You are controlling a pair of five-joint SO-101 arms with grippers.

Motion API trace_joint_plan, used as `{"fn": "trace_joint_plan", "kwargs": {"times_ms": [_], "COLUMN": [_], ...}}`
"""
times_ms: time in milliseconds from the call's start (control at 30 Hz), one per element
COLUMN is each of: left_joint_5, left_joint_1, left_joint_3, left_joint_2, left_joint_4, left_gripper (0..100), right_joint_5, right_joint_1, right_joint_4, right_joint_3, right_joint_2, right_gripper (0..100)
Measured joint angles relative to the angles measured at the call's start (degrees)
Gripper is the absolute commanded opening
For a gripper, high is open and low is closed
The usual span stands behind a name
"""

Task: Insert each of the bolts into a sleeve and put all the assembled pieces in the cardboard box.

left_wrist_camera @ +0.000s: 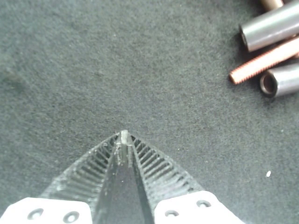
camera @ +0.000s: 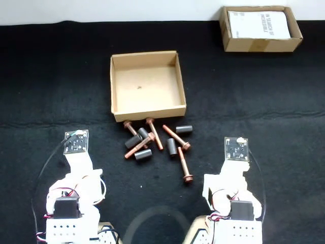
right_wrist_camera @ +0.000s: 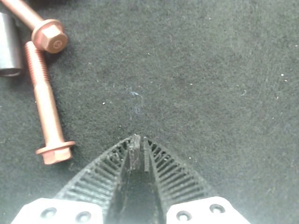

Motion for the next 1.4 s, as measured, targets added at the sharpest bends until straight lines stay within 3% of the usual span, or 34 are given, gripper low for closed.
{"fn": "trace_joint_plan", "kwargs": {"times_ms": [300,500,633,833,900,1033,1233,1400], "left_joint_5": [0.0,0.0,0.0,0.18,0.18,-0.79,-10.73,-12.4], "left_joint_1": [0.18,6.07,7.82,5.98,5.98,5.8,5.27,5.27], "left_joint_3": [0.0,0.0,0.0,0.0,0.0,0.0,-0.53,-10.02], "left_joint_2": [0.0,0.0,0.0,0.0,0.0,0.0,0.0,0.0], "left_joint_4": [0.0,-0.97,-9.93,-30.24,-33.05,-31.91,-28.13,-17.05], "left_gripper": [1,1,1,1,1,1,1,1], "right_joint_5": [0.0,0.0,0.0,0.0,0.0,0.0,0.0,0.0], "right_joint_1": [0.0,0.0,0.0,0.0,0.0,0.0,0.0,0.0], "right_joint_4": [0.0,0.0,0.0,0.0,0.0,0.0,0.0,0.0], "right_joint_3": [0.0,0.0,0.0,0.0,0.0,0.0,0.0,0.0], "right_joint_2": [0.0,0.0,0.0,0.0,0.0,0.0,0.0,0.0], "right_gripper": [1.5,1.5,1.5,1.5,1.5,1.5,1.5,1.5]}}
